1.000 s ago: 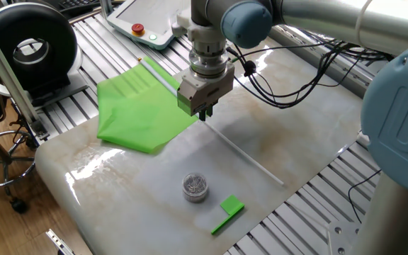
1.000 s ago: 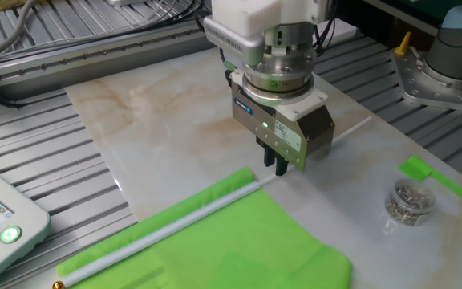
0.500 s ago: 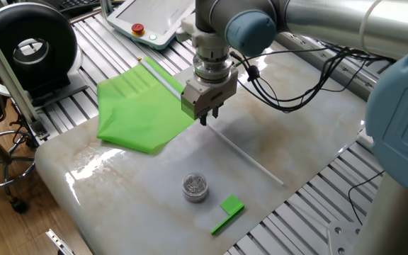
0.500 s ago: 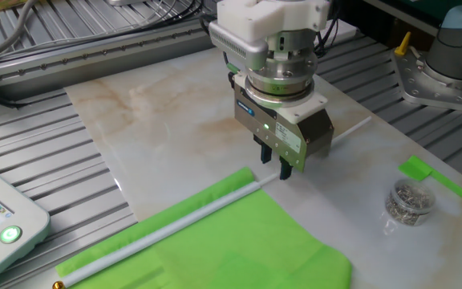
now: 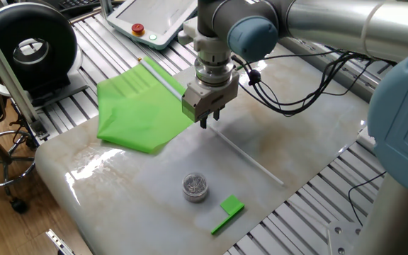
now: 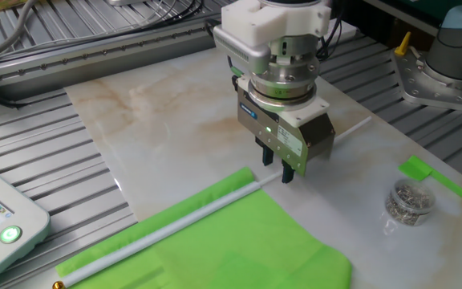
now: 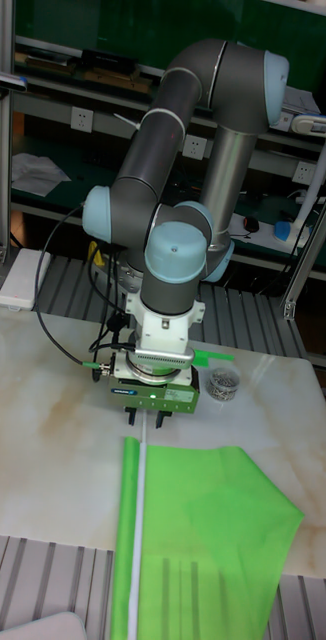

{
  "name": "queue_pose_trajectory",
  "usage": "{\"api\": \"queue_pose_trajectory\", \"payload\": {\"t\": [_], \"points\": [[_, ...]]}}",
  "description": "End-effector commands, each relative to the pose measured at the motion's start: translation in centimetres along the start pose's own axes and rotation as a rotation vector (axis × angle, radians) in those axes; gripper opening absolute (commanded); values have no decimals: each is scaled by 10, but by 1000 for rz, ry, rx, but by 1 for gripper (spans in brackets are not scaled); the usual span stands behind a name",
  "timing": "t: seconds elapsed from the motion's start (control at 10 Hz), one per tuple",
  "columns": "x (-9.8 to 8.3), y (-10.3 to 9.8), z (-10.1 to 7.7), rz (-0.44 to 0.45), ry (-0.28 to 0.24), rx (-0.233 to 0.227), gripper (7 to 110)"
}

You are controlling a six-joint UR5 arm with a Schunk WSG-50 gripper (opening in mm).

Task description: Wave the flag

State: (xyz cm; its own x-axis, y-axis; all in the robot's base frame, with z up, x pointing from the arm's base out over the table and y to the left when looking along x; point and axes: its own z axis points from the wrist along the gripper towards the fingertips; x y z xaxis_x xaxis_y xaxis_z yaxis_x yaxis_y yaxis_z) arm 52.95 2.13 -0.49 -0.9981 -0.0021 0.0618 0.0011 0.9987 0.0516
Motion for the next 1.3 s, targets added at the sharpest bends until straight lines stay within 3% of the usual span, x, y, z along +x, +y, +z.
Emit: {"api": "queue_pose_trajectory", "payload": {"t": [0.0,0.2,0.3,1.2], "points": [[-1,6,5,12,-9,-6,44],[-1,4,6,8,-8,-3,44],[-1,4,6,11,-8,-3,22],[3,-1,7,17,-25,4,22]]}}
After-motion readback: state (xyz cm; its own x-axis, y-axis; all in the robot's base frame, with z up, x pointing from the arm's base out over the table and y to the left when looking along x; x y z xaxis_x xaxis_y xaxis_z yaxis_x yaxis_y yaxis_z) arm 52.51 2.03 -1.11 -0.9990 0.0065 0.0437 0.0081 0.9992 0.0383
